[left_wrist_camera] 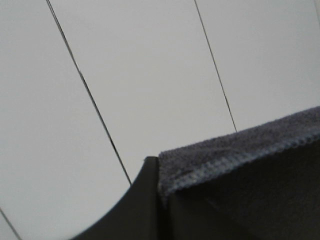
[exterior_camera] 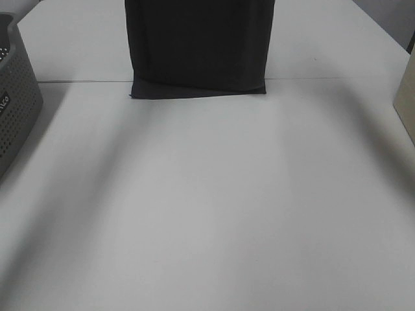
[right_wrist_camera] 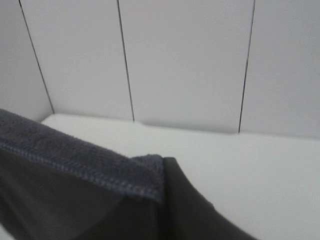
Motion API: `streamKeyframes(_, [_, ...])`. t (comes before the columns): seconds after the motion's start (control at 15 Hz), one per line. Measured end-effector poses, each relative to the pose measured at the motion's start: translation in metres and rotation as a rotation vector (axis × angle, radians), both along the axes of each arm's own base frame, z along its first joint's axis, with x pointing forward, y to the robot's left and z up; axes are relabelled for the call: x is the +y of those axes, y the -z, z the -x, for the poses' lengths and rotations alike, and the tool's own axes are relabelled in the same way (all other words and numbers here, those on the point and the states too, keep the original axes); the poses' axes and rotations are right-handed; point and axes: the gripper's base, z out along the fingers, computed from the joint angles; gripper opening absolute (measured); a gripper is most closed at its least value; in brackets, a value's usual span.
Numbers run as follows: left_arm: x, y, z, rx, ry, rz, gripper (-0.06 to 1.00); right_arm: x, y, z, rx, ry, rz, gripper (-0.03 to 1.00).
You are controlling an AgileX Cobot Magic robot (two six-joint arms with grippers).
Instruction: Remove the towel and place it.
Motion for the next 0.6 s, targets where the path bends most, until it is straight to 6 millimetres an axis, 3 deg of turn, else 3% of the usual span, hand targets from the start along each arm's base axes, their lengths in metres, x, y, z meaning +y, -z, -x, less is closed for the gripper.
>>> streamKeyframes(0.2, [-0.005,-0.012,0.026,0.278,-0.059,-0.019,0.0,-0.002,-0.003,0.025,0.26,-0.05,0.009,0.02])
streamKeyframes(0.4, [0.004,-0.027,0.062,0.569,-0.09,0.011,0.0,-0.004,-0.015,0.054,0.409,-0.109,0.031,0.02])
streamKeyframes(0.47, [0.009,-0.038,0.087,0.709,-0.093,0.02,0.0,-0.006,-0.023,0.073,0.486,-0.145,0.058,0.02])
streamKeyframes(0.6, [0.013,-0.05,0.11,0.801,-0.077,0.026,0.0,-0.009,-0.027,0.088,0.571,-0.168,0.079,0.02])
